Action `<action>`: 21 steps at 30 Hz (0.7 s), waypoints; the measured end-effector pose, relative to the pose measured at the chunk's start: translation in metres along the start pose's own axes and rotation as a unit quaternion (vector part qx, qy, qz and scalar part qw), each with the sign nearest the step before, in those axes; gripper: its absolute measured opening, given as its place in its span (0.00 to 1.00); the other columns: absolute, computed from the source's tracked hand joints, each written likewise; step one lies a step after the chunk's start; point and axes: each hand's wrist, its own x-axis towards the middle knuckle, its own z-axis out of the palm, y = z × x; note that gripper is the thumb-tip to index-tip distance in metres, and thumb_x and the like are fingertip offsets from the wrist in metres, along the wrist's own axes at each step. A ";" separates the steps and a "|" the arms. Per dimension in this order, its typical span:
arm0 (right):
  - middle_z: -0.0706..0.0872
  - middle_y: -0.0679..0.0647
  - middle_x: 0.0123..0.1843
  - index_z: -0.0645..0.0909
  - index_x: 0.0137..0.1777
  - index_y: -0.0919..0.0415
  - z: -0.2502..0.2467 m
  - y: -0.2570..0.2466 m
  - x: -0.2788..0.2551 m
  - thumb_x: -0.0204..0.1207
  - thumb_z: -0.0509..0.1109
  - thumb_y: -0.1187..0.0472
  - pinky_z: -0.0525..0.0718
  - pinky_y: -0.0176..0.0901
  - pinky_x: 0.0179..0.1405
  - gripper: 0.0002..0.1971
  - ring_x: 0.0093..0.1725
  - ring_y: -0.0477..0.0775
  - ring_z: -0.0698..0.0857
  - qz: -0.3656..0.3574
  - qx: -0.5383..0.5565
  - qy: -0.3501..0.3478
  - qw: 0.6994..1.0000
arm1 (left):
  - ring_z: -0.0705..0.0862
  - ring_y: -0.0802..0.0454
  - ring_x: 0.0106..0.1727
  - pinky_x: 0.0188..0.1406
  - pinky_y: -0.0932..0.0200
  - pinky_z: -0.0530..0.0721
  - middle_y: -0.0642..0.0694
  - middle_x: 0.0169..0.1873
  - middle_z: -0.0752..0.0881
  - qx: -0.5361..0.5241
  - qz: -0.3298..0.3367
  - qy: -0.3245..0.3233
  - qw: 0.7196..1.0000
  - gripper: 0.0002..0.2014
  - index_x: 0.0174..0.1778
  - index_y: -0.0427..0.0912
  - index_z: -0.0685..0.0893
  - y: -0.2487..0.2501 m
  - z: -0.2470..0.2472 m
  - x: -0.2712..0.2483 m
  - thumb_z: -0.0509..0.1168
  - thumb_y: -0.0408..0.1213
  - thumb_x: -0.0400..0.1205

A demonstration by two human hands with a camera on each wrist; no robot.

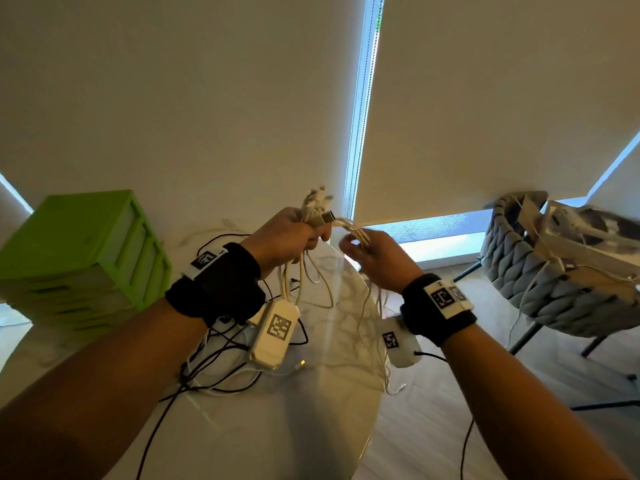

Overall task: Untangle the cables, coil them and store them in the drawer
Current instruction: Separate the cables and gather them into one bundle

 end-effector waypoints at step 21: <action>0.77 0.59 0.73 0.74 0.73 0.55 -0.078 0.167 -0.055 0.76 0.67 0.65 0.77 0.49 0.69 0.24 0.69 0.61 0.78 0.377 -0.340 -0.136 0.851 | 0.58 0.59 0.18 0.19 0.66 0.58 0.50 0.26 0.71 -0.188 0.026 0.147 0.971 0.16 0.37 0.42 0.85 -0.023 -0.024 -0.004 0.60 0.45 0.85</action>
